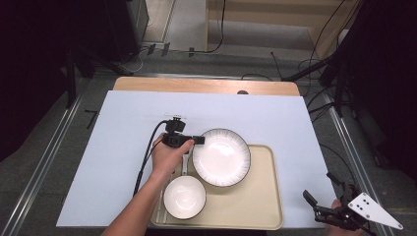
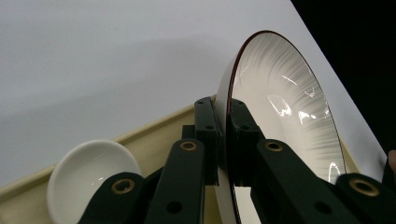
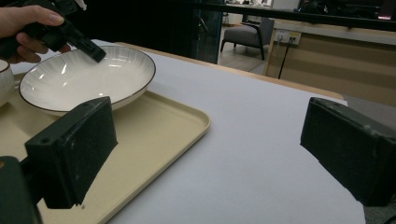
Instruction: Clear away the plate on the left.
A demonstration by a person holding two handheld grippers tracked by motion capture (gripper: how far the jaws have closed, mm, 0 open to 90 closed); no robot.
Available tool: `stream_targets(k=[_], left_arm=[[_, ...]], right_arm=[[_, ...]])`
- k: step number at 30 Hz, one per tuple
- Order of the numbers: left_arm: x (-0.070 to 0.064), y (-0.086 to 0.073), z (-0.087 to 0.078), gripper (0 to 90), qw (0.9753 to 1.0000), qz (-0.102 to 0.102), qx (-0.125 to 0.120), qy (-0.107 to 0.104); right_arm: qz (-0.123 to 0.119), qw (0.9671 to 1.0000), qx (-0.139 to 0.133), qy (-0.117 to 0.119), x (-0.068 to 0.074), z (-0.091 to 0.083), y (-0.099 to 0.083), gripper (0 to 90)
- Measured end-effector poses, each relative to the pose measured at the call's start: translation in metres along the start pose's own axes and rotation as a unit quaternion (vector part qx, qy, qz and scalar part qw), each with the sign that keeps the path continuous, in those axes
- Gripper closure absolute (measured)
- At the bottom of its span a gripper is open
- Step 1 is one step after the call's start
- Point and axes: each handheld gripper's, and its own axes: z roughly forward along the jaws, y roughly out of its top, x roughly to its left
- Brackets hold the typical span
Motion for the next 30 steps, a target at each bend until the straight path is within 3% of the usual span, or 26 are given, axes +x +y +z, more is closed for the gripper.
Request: stream_targets(k=[6,19,24,27,30], left_arm=[[0.004,0.0,0.009,85.6,0.9998,-0.006,0.013,-0.017],[0.007,-0.003,0.021,85.6,0.9993,-0.004,0.032,-0.017],[0.009,-0.004,0.027,86.0,0.9983,0.005,0.052,-0.024],[0.009,-0.004,0.027,86.0,0.9983,0.01,0.051,-0.027],[0.007,-0.004,0.026,85.6,0.9981,0.032,0.049,-0.019]], right_arm=[[-0.001,1.0,-0.002,-0.001,-0.001,-0.001,0.0,3.7],[-0.005,1.0,0.001,-0.004,0.0,-0.001,0.0,3.7],[-0.009,0.9999,0.005,-0.001,0.002,0.0,0.0,3.7],[-0.009,1.0,0.003,-0.003,0.001,-0.001,0.0,3.7],[-0.007,1.0,0.004,-0.003,0.001,-0.001,0.0,3.7]])
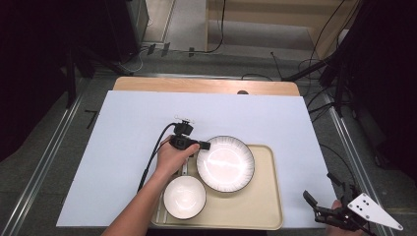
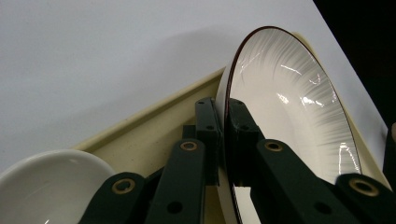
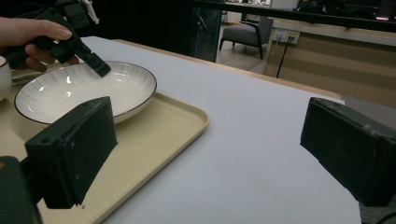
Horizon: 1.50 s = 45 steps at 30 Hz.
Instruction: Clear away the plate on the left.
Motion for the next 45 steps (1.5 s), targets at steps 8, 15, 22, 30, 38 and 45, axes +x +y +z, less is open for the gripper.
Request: stream_targets(k=[8,15,22,30,38,45], left_arm=[[-0.003,0.001,-0.013,66.3,0.9976,0.04,-0.056,-0.006],[-0.006,0.001,-0.025,51.8,0.9927,0.08,-0.091,0.003],[-0.004,-0.002,-0.033,20.7,0.9925,0.081,-0.09,0.018],[-0.002,-0.009,-0.049,0.0,0.9891,0.085,-0.117,0.029],[0.001,-0.02,-0.064,0.0,0.9836,0.093,-0.145,0.053],[0.008,-0.032,-0.077,0.0,0.9811,0.095,-0.156,0.064]], right_arm=[[-0.004,1.0,0.001,0.0,0.0,0.0,0.0,3.7],[-0.002,1.0,0.002,0.001,0.001,0.001,0.0,3.7],[-0.003,1.0,0.003,0.002,0.001,0.002,0.0,3.7],[0.001,1.0,0.005,0.003,0.001,0.002,0.0,3.7],[0.002,1.0,0.005,0.004,0.001,0.003,-0.001,3.7],[0.001,1.0,0.005,0.004,0.001,0.003,0.0,3.7]])
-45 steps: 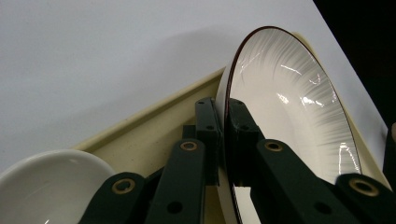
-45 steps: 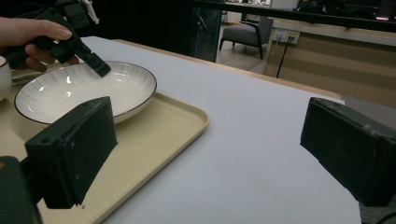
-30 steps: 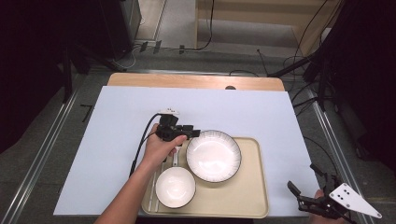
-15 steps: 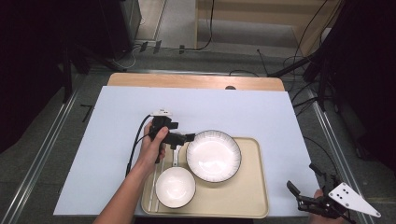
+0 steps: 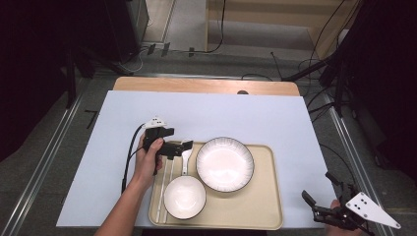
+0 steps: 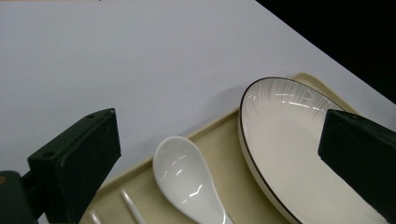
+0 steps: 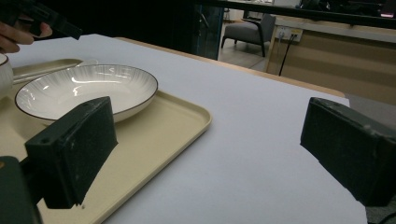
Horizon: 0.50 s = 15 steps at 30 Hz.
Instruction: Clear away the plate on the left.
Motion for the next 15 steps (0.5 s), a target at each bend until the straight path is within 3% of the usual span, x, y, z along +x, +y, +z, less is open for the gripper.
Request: stream_targets(k=[9,15], left_arm=[[0.009,-0.009,-0.022,0.0,0.9997,0.003,-0.014,0.018],[0.014,-0.017,-0.033,0.0,0.9996,0.003,-0.01,0.028]], right_arm=[[0.0,1.0,0.003,0.001,0.001,0.001,0.0,3.7],[-0.002,1.0,0.003,0.002,0.001,0.003,0.0,3.7]])
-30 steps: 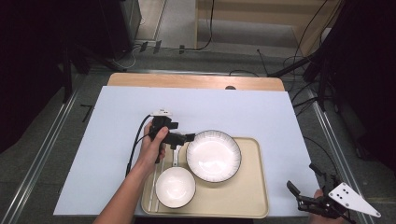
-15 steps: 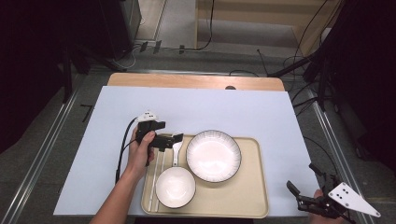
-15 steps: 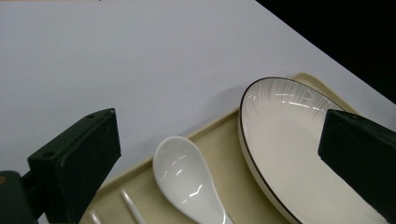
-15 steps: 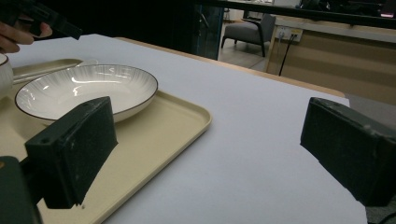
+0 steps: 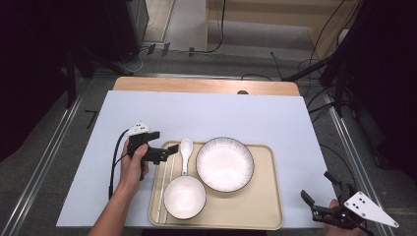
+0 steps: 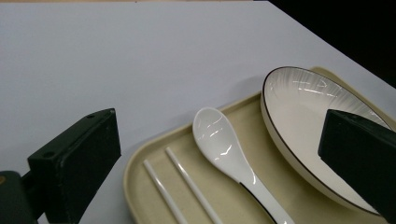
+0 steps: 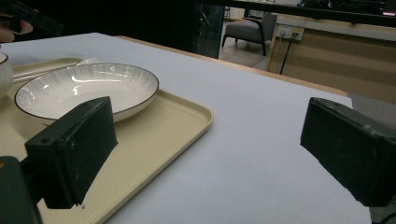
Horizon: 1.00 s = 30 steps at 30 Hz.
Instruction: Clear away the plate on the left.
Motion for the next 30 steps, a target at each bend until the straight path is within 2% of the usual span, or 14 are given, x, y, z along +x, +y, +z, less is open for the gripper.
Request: stream_targets(k=[14,18,30], left_arm=[[0.009,-0.017,-0.026,0.0,0.9997,-0.003,-0.014,0.02],[0.013,-0.022,-0.033,0.0,0.9997,-0.008,-0.015,0.019],[0.017,-0.035,-0.057,0.0,0.9988,-0.009,-0.023,0.043]], right_arm=[[0.002,1.0,0.0,0.001,-0.001,0.001,0.0,3.7],[0.001,1.0,0.0,0.0,0.0,0.001,0.0,3.7],[0.001,1.0,0.0,0.0,0.001,0.001,0.0,3.7]])
